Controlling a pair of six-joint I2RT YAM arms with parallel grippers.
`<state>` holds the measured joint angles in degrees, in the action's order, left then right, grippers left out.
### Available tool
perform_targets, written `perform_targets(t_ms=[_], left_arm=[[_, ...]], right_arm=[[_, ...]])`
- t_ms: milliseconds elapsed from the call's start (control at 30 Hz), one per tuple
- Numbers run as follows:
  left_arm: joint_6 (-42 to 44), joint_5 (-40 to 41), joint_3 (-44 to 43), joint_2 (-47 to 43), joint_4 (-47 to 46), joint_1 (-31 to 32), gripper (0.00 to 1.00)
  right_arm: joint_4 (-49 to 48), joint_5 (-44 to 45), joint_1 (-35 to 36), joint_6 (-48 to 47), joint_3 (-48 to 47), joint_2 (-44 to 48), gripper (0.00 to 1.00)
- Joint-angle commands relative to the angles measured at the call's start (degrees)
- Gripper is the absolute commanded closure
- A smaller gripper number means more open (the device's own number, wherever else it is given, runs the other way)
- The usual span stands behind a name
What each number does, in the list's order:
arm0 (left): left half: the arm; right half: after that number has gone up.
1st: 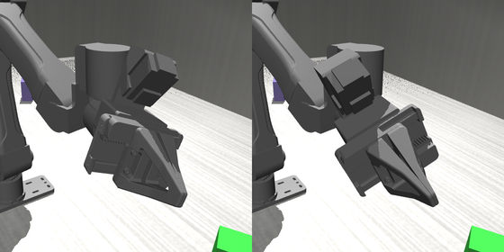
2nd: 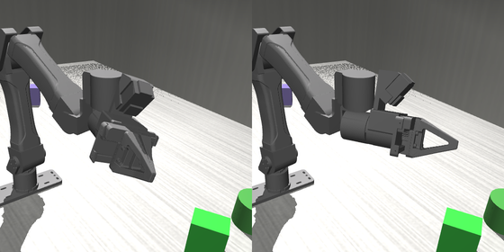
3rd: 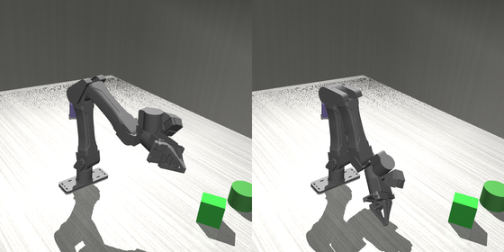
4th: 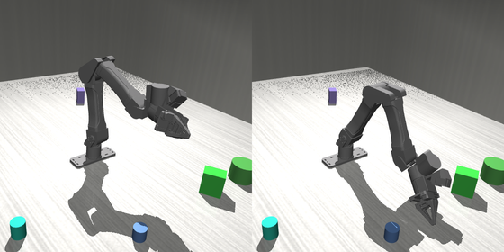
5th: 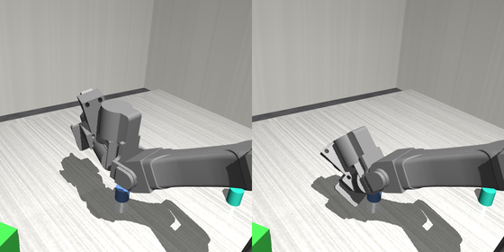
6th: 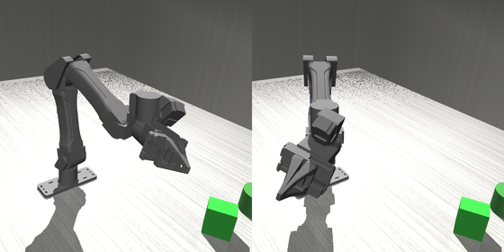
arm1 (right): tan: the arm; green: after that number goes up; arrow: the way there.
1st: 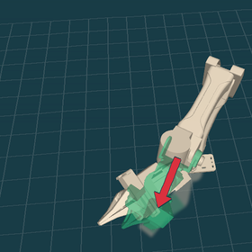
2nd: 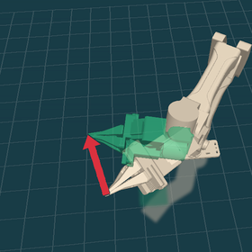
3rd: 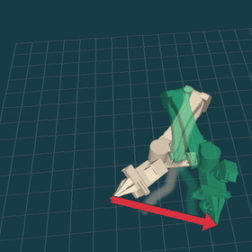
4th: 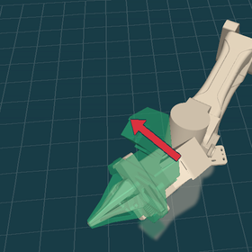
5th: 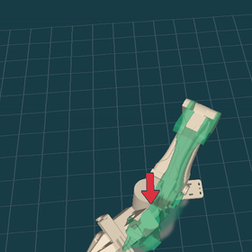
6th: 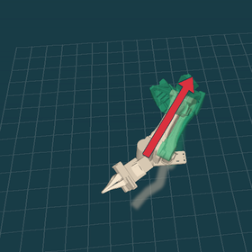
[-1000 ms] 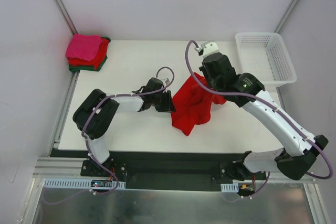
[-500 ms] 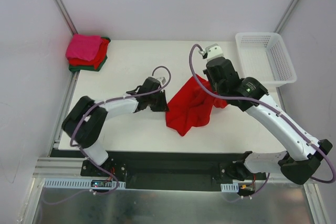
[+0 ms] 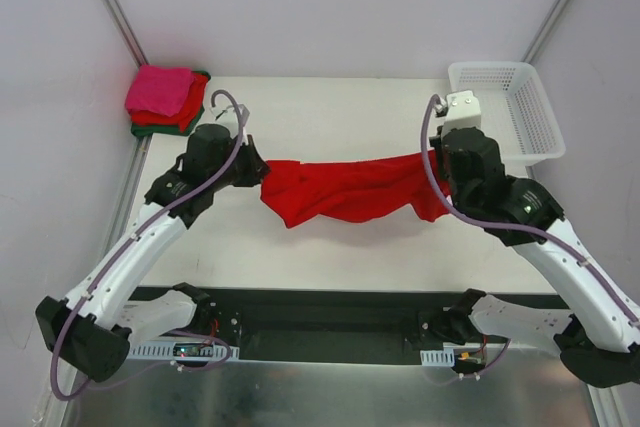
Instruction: Fold and stack the t-shirts
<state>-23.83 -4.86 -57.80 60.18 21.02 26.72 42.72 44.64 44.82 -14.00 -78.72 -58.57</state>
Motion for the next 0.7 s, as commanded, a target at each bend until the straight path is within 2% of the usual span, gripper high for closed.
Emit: perform_targets(t_ms=[0,333,667], left_arm=[[5.37,4.60,-5.56,-3.84,9.56,-1.14,1.00],[8.98,11.10,-12.42,-6.04,15.90,-3.60,1.00],[12.49,12.95,-15.23,-6.31,18.01,-7.56,1.00]], right_arm=[[-5.19,6.24,-0.26,-0.85,0.67,5.21,0.99],[-7.74,11.87,-0.52,-4.02,2.52,8.47,0.97],[-7.83,12.05,-1.31,-4.19,3.31,7.42,0.95]])
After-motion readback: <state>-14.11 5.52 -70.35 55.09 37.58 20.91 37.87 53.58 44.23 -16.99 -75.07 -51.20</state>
